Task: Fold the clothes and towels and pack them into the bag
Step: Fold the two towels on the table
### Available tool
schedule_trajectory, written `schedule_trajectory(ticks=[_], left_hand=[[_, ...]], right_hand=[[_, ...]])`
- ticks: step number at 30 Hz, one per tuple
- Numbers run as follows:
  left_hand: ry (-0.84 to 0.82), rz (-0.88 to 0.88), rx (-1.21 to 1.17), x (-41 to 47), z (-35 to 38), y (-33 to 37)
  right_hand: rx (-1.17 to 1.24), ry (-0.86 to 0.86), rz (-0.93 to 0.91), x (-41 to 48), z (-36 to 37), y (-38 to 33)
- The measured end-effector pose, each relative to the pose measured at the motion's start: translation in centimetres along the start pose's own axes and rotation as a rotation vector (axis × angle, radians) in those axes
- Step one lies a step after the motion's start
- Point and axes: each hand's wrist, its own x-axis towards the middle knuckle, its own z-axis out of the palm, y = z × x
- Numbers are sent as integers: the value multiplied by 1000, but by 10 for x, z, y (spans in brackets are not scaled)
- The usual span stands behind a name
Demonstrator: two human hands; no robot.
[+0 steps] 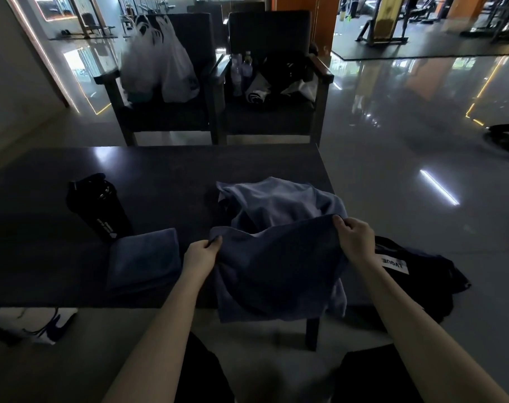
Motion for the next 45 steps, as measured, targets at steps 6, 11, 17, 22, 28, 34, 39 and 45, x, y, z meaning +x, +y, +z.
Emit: schedule_trajectory(ticks=[6, 11, 17, 22, 28, 34, 39, 45], left_hand=[[-33, -13, 165, 22, 24, -1], [31, 33, 166, 5, 35, -17], [194, 56, 220, -55, 30, -38], [215, -19, 113, -109, 37, -66], [70, -81, -247, -116, 44, -72], [153, -75, -327, -119, 49, -72], [154, 2, -263, -127, 46, -67], [137, -9, -230, -117, 33, -65]], right_hand=[[-205, -181, 20, 21, 22, 23], [-150, -134, 15, -13, 16, 37], [-194, -30, 41, -97, -5, 47], [-419, -17, -30, -149, -2, 53], [-501, 20, -75, -158, 4, 58], [-572, 21, -91, -158, 7, 60], [-517, 46, -94, -156, 7, 60], [-373, 138, -71, -150, -3, 67]])
